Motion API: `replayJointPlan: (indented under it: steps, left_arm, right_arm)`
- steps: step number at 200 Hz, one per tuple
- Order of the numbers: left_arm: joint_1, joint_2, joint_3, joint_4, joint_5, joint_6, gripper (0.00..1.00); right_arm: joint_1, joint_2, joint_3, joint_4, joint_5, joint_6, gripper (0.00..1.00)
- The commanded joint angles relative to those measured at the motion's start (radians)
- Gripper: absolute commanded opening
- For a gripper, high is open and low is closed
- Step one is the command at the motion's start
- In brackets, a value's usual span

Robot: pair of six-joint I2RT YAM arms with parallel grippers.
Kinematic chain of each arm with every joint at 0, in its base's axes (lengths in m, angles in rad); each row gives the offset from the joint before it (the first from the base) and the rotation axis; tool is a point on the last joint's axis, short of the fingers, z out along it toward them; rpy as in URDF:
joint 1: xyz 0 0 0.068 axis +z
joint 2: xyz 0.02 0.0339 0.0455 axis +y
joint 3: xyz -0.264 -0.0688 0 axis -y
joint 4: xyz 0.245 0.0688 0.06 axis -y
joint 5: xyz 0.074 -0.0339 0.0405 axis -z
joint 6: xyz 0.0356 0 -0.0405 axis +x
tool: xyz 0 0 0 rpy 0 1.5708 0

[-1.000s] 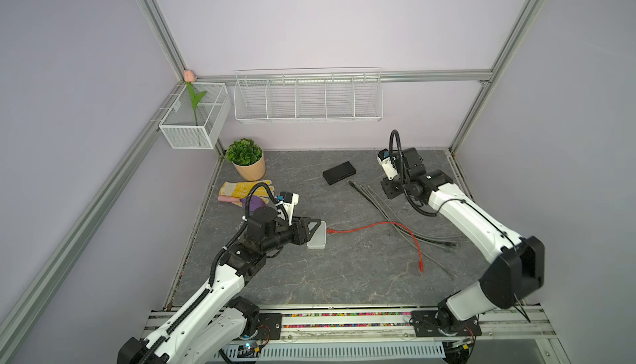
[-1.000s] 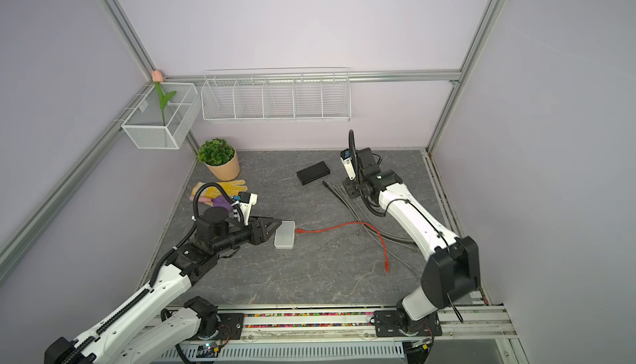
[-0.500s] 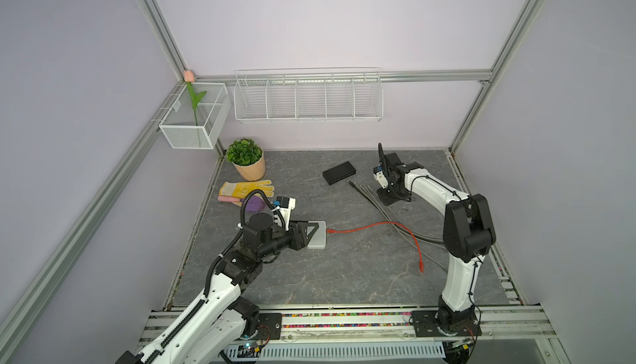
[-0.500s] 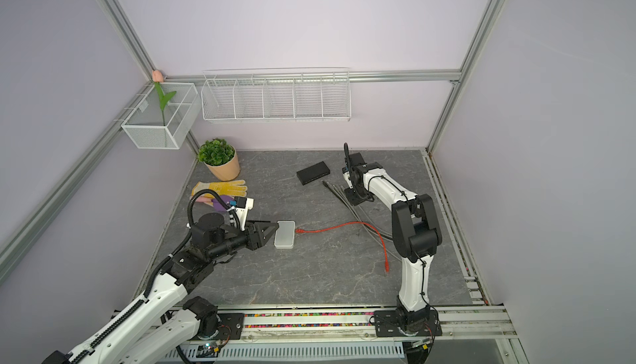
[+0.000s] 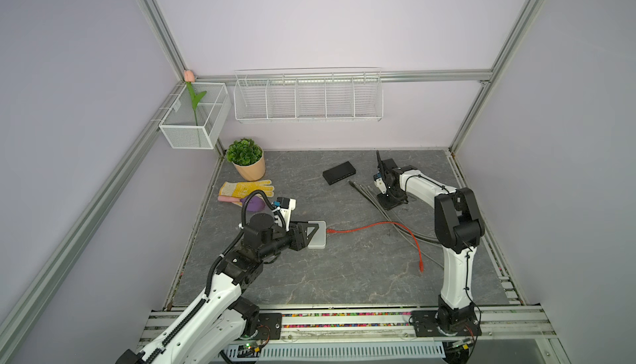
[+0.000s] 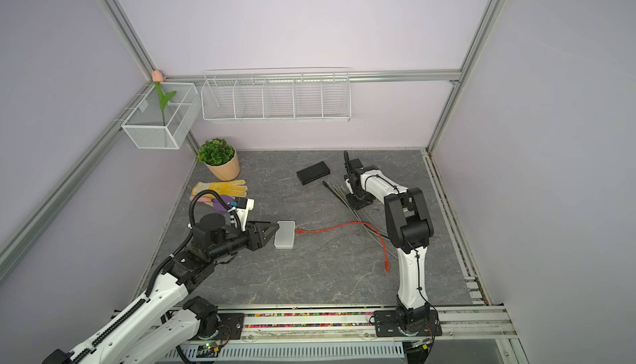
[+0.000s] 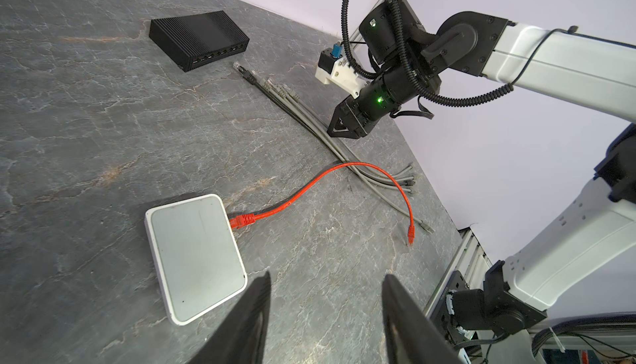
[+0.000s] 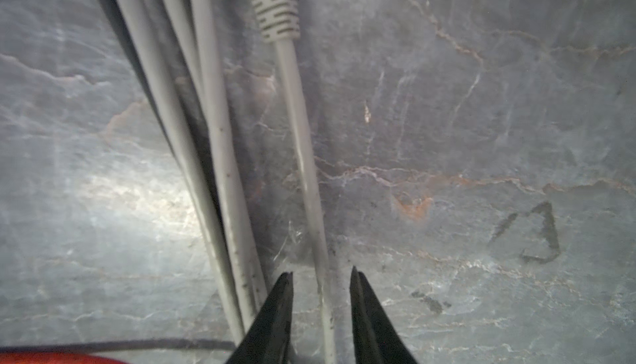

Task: Insert the plug into the switch port
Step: 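Close the right gripper on one grey cable just behind its plug, then lift the grey cable with the right gripper while the left gripper rises off the router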

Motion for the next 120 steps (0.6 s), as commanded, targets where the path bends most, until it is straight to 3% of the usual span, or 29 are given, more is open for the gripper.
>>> replayJointPlan:
  steps: [1,30,47,69,120]
  left_arm:
    - [-0.003,-0.008,-0.014,0.016,-0.004,0.003,0.52]
    - [-0.003,-0.016,-0.015,0.009,-0.011,0.003,0.52]
    - [-0.003,-0.016,-0.010,0.003,-0.014,0.003,0.52]
    - [-0.003,-0.049,0.000,-0.009,-0.015,0.003,0.52]
    - [-0.005,-0.052,0.010,0.091,0.059,-0.042,0.52]
  right_arm:
    - [-0.010,0.033,0.013,0.005,0.000,0.003,0.29]
    - [-0.011,0.029,0.017,0.001,-0.018,0.003,0.19]
    - [-0.010,0.003,0.020,-0.003,0.011,0.021,0.07]
    - [-0.009,-0.095,0.006,0.007,0.040,0.040,0.06]
    - [0.092,-0.525,-0.094,0.126,0.184,-0.013,0.07]
